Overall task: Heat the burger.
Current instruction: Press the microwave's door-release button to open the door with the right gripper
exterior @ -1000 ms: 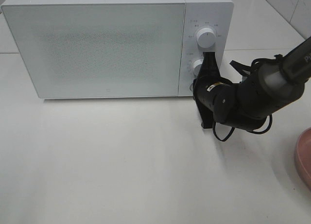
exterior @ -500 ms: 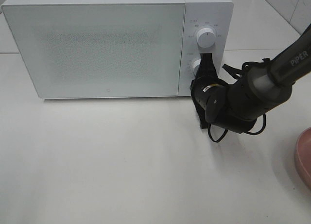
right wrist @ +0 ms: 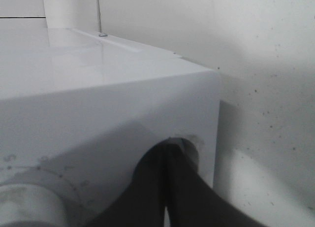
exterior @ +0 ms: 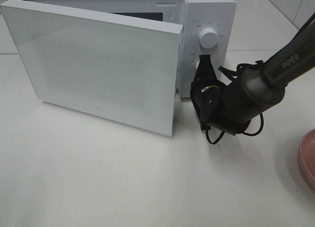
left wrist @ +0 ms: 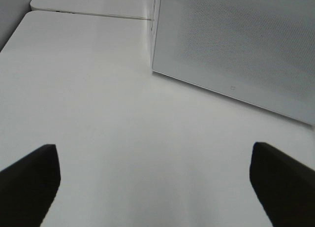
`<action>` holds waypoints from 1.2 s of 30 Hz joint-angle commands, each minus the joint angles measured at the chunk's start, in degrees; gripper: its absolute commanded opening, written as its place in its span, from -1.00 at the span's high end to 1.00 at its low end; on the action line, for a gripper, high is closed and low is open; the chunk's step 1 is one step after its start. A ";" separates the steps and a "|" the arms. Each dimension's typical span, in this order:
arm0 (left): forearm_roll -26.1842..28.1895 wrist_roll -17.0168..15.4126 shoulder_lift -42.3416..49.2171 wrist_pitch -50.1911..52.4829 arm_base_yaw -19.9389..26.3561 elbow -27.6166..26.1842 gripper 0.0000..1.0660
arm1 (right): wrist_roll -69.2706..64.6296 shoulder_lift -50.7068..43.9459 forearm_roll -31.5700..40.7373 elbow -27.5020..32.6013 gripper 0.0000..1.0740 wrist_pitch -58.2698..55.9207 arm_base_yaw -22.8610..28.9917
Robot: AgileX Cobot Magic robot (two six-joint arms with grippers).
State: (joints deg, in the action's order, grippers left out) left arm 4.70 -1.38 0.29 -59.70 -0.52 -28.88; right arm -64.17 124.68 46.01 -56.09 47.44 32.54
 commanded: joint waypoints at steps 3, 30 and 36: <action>-0.06 -0.06 1.20 0.52 0.06 0.06 -0.87 | 1.32 -1.09 -6.36 -6.07 1.00 18.51 -2.64; -0.06 0.00 1.20 0.52 0.06 0.06 -0.87 | -3.09 -5.33 -5.27 1.26 1.00 -3.44 0.23; -0.06 -0.06 1.20 0.52 0.06 0.06 -0.87 | -0.74 -7.28 -5.56 2.92 1.00 -8.65 0.23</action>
State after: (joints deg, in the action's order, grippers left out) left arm 4.70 -1.38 0.29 -59.70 -0.52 -28.88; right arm -65.89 118.83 42.97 -52.77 38.39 32.54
